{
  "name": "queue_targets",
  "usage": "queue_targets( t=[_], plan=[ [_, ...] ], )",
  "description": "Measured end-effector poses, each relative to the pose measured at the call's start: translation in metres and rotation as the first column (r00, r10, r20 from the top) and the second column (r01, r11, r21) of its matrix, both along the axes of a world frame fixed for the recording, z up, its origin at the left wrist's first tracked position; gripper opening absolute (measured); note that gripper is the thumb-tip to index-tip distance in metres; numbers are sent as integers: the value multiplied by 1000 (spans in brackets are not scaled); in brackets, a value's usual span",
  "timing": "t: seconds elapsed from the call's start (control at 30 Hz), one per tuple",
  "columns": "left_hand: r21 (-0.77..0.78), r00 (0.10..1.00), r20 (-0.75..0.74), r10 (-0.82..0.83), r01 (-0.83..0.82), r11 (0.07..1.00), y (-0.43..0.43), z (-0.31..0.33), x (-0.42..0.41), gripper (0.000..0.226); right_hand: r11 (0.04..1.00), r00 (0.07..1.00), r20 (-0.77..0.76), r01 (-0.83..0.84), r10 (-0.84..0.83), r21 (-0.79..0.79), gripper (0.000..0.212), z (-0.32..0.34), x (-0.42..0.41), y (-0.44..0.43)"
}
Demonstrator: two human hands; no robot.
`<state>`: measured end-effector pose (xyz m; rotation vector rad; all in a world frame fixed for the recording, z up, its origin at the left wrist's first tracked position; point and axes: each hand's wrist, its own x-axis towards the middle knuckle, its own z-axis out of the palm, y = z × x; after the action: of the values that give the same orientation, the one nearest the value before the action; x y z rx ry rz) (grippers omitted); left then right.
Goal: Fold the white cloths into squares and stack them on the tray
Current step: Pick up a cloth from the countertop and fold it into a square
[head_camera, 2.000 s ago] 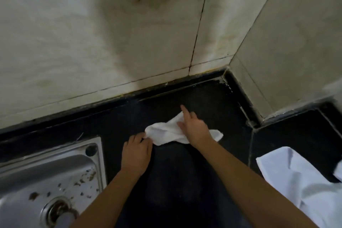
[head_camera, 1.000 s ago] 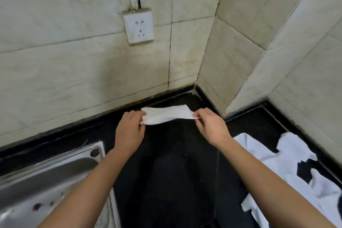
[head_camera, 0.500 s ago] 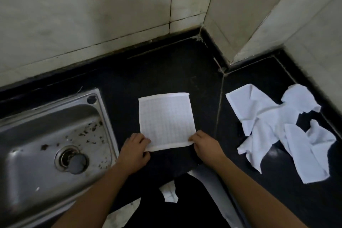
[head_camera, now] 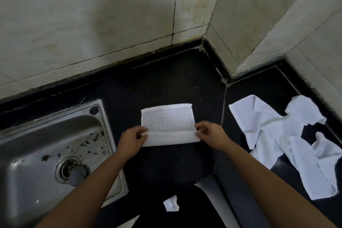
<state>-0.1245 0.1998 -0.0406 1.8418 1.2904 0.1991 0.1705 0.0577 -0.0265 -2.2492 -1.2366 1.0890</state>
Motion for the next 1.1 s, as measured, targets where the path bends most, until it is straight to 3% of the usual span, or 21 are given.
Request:
queue_targets(
  t=[0.1,0.23,0.57,0.73,0.8,0.87,0.9,1.0,1.1],
  plan=[
    [-58,980,40,196,-193,979,30,0,19,14,984,980,-101,176,-173,25,26,-2,9,35],
    [-68,944,66,324,-319,945,60,-10,35,13,943,939,-136,327,-316,69,19,-11,16,72],
    [-67,941,12,337,-336,940,82,-33,46,18,962,962,-48,270,-268,51,16,-40,30,107],
    [36,957,-60,283,-282,959,77,-34,48,27,978,977,54,203,-206,45,26,-44,26,107],
    [230,971,-90,221,-195,953,67,-32,48,38,980,970,182,133,-159,147,36,-42,18,95],
    [484,978,-197,71,35,874,53,-32,47,44,967,894,446,-84,-34,242,45,-43,5,80],
    [534,966,-259,-19,160,830,47,-34,49,48,951,842,537,-201,47,233,50,-44,-4,76],
    [461,851,-453,-266,478,748,35,-40,59,61,902,739,605,-425,296,78,63,-52,-30,76],
    [341,758,-558,-338,581,739,34,-53,64,69,883,702,589,-467,399,-43,70,-64,-40,82]
  ],
)
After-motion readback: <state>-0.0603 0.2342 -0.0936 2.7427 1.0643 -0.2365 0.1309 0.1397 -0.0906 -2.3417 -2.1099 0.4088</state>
